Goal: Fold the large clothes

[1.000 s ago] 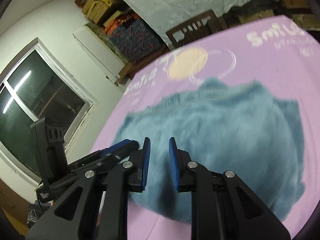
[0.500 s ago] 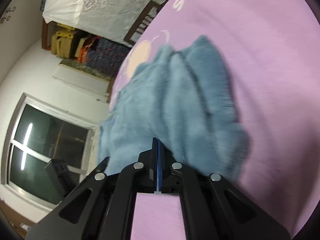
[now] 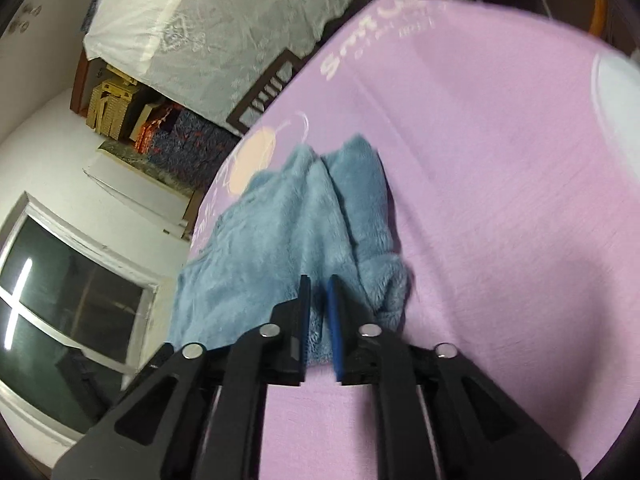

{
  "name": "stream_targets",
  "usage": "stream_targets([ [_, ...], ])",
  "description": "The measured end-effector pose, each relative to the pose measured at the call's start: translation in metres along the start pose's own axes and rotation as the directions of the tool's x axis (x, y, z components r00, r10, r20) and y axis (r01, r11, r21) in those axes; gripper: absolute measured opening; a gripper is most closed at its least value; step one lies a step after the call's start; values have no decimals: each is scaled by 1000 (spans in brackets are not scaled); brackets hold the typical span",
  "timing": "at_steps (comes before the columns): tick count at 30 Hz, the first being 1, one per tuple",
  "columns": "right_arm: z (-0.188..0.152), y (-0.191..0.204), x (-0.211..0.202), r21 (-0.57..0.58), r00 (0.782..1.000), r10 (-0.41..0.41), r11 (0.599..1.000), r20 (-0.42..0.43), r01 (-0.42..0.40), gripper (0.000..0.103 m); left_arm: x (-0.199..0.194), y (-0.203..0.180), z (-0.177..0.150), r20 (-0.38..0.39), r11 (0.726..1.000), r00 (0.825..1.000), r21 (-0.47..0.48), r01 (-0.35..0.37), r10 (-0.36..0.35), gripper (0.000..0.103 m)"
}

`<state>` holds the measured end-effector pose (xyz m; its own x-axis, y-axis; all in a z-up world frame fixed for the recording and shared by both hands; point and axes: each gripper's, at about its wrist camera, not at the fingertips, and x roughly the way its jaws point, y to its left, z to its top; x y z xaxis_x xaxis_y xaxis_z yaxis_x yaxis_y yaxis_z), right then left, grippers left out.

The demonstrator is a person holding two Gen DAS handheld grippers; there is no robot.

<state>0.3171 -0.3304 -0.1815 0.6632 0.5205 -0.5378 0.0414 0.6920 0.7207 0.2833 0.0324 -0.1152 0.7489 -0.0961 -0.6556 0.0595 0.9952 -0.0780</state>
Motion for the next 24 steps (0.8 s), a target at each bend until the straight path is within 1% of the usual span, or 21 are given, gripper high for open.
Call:
stream_targets([
  [2,-3,6,-2,-22,1000,3,1000,12,-3,12,-5,-5,5,34,1000,999,17,-20,19,36],
  [4,-5,12,-3,-46,1000,8,999,15,-7,13,-8,-11,11,69,997,996,46,-59,56,37],
  [6,-4,19,0,-72,1000,1,997,15,0,15,-9,-16,16,94,994,992,71,-86,79,40],
  [9,0,32,10,-104,1000,-14,994,16,16,22,-5,-21,25,101,992,992,89,-87,78,41],
  [15,10,58,33,-165,1000,-25,986,8,26,22,14,-28,35,91,987,991,125,-104,93,41],
  [16,10,62,36,-174,1000,-25,984,6,26,23,18,-28,36,87,987,992,124,-105,94,41],
  [18,11,69,46,-195,1000,-30,980,-7,28,28,27,-26,36,71,988,993,119,-101,93,42],
  [20,11,68,56,-198,999,-45,980,-27,39,30,41,-22,33,34,989,995,110,-95,92,42],
  [21,10,66,61,-196,998,-55,979,-39,47,28,48,-19,31,8,990,996,105,-90,90,42],
  [22,9,61,66,-191,996,-75,979,-56,63,28,60,-16,28,-38,992,996,99,-83,87,42],
  [23,8,57,69,-189,995,-81,980,-66,67,27,68,-15,26,-69,992,994,101,-81,88,46],
  [24,8,53,71,-189,994,-79,980,-75,64,26,74,-16,24,-71,988,992,121,-91,100,48],
])
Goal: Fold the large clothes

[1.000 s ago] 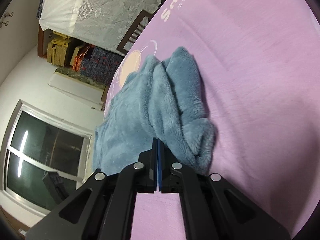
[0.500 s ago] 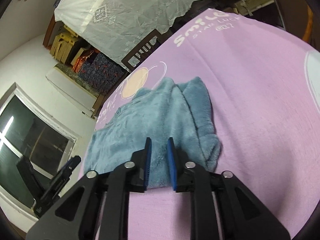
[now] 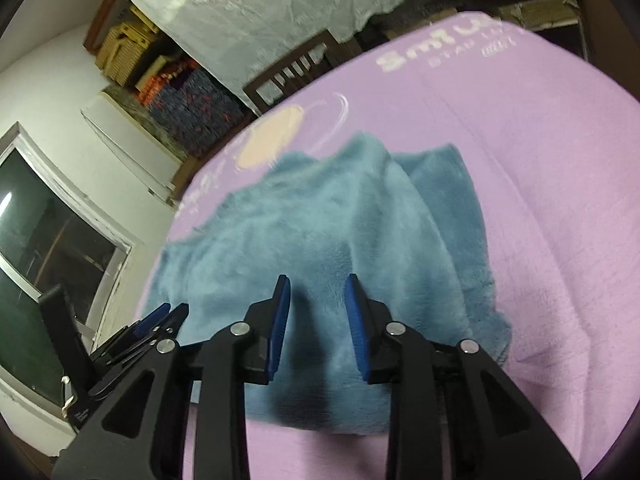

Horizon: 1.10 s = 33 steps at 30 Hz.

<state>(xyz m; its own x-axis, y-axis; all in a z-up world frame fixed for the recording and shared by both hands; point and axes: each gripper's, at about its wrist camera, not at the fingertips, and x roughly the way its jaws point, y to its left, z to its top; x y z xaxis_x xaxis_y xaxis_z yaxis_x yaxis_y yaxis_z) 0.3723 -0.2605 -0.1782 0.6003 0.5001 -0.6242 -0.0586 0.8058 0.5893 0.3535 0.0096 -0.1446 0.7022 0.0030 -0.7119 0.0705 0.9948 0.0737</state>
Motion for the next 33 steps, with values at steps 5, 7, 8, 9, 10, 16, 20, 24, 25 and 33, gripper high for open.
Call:
stream_targets([
  [5,-1,-2,2,-27,1000,-4,1000,-2,4,26,0,-8,-5,20,998,999,51,-49,48,49],
  [7,-2,0,2,-37,1000,-10,999,0,10,26,1,-6,-5,16,998,999,40,-39,39,49],
  [8,-2,0,1,-40,1000,-12,999,1,12,26,1,-6,-5,17,999,999,39,-38,38,49],
  [9,-2,0,1,-40,1000,-11,999,2,11,26,1,-6,-5,18,998,999,41,-41,40,49],
  [10,-2,0,0,-39,1000,-10,999,3,10,26,1,-7,-6,22,998,999,45,-49,48,49],
  [16,-10,-5,-10,11,1000,9,1000,6,-9,32,0,-9,-6,25,998,998,43,-51,50,50],
  [20,-20,-5,-25,38,999,23,999,27,-24,43,0,-9,-6,25,998,998,43,-51,50,51],
  [24,-37,-1,-40,52,999,26,998,46,-28,51,0,-10,-6,24,998,999,41,-49,48,51],
  [25,-41,-1,-43,59,999,28,998,47,-31,51,0,-9,-6,23,998,999,38,-47,46,52],
  [33,-71,-11,-65,193,997,44,980,60,-55,57,-27,6,0,11,984,989,-99,148,-147,57],
])
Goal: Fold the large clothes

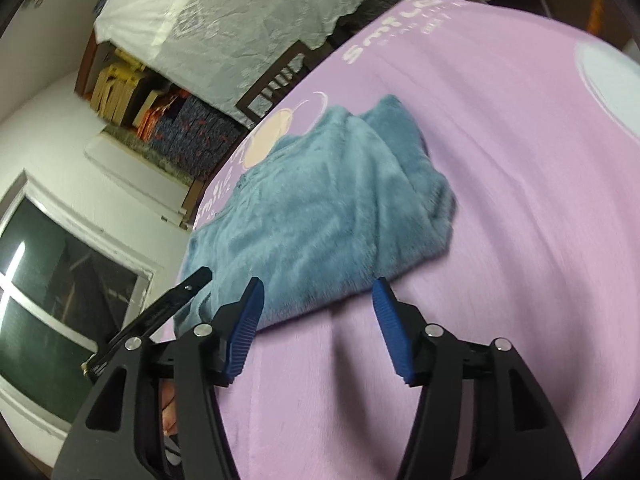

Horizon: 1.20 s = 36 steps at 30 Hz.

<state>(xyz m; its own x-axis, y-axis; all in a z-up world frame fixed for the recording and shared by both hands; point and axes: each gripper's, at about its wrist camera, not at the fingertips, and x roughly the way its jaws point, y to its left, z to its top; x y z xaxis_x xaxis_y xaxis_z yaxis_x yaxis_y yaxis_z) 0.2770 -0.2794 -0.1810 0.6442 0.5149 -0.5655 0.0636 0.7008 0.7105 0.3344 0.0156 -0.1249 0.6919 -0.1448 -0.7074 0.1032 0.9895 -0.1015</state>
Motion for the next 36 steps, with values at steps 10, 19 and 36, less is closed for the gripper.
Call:
stream_targets([
  [10,-6,-16,10,197,999,-50,979,-12,51,56,16,-28,-13,-25,995,999,95,-43,46,64],
  [19,24,-15,37,286,988,-132,952,78,105,61,17,-25,-13,-37,996,999,82,-33,36,66],
  [36,41,-13,55,287,963,-194,948,186,136,60,18,-29,-16,-37,996,999,82,-37,40,67],
])
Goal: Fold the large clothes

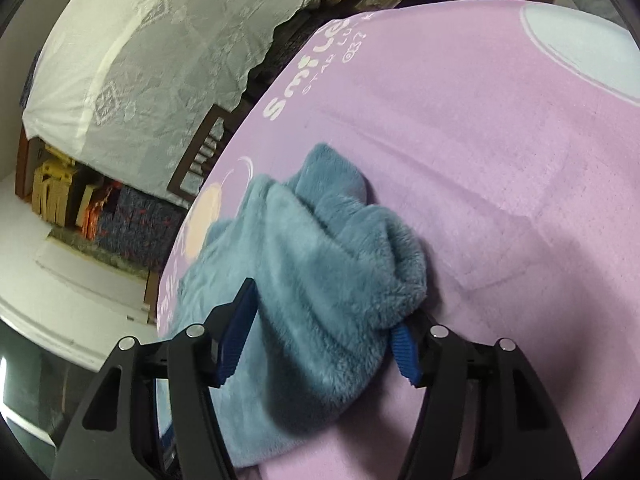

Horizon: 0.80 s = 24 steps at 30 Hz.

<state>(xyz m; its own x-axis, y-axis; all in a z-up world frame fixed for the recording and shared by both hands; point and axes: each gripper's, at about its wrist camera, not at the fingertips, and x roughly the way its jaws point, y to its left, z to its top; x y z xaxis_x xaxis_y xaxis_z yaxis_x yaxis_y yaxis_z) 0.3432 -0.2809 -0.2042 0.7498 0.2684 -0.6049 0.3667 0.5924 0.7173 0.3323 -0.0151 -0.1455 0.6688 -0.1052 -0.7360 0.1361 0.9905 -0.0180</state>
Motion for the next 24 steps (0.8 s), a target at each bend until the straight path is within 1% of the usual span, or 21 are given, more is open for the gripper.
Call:
stream_targets([
  [2,-8,3,-3,-27,1000,21,999,-13,-22,61,0,0,0,-1,1000,1000,0,-1,1,67],
  [4,-19,12,0,-103,1000,-3,995,-24,1,62,0,0,0,-1,1000,1000,-1,-3,3,68],
  [5,-19,13,1,-108,1000,-1,994,-28,-2,62,1,0,0,-2,1000,1000,0,-5,5,68],
  [7,-11,8,3,-56,999,29,998,-16,-30,59,1,0,0,-3,1000,1000,-1,-2,2,68],
  [8,-7,4,3,-41,999,33,999,-5,-33,53,1,0,0,-4,1000,1000,-3,2,-2,68],
  [9,-2,0,4,-30,1000,30,999,7,-30,43,1,1,1,-6,1000,1000,-5,6,-6,68],
  [10,2,-5,5,-20,999,30,999,12,-30,40,1,1,1,-8,1000,1000,-9,11,-11,68],
  [12,4,-8,6,-21,998,56,998,7,-56,39,2,3,3,-11,1000,1000,-14,18,-18,68],
  [15,2,-4,8,-49,999,47,998,2,-47,39,1,4,4,-14,1000,1000,-14,21,-21,68],
  [16,3,-4,9,-48,998,56,997,-7,-57,40,1,4,5,-16,1000,1000,-15,24,-24,68],
  [19,4,-5,8,-34,997,71,997,-13,-71,40,-1,12,10,-30,998,998,-45,54,-55,67],
  [21,4,-3,9,-45,998,63,997,-10,-63,36,-5,25,15,-37,992,995,-90,92,-96,63],
  [22,3,-2,8,-52,998,60,997,-6,-60,34,-8,36,19,-33,986,993,-122,111,-116,63],
  [24,3,8,4,-105,999,46,993,7,-45,30,-14,48,23,-22,983,994,-153,100,-105,63],
])
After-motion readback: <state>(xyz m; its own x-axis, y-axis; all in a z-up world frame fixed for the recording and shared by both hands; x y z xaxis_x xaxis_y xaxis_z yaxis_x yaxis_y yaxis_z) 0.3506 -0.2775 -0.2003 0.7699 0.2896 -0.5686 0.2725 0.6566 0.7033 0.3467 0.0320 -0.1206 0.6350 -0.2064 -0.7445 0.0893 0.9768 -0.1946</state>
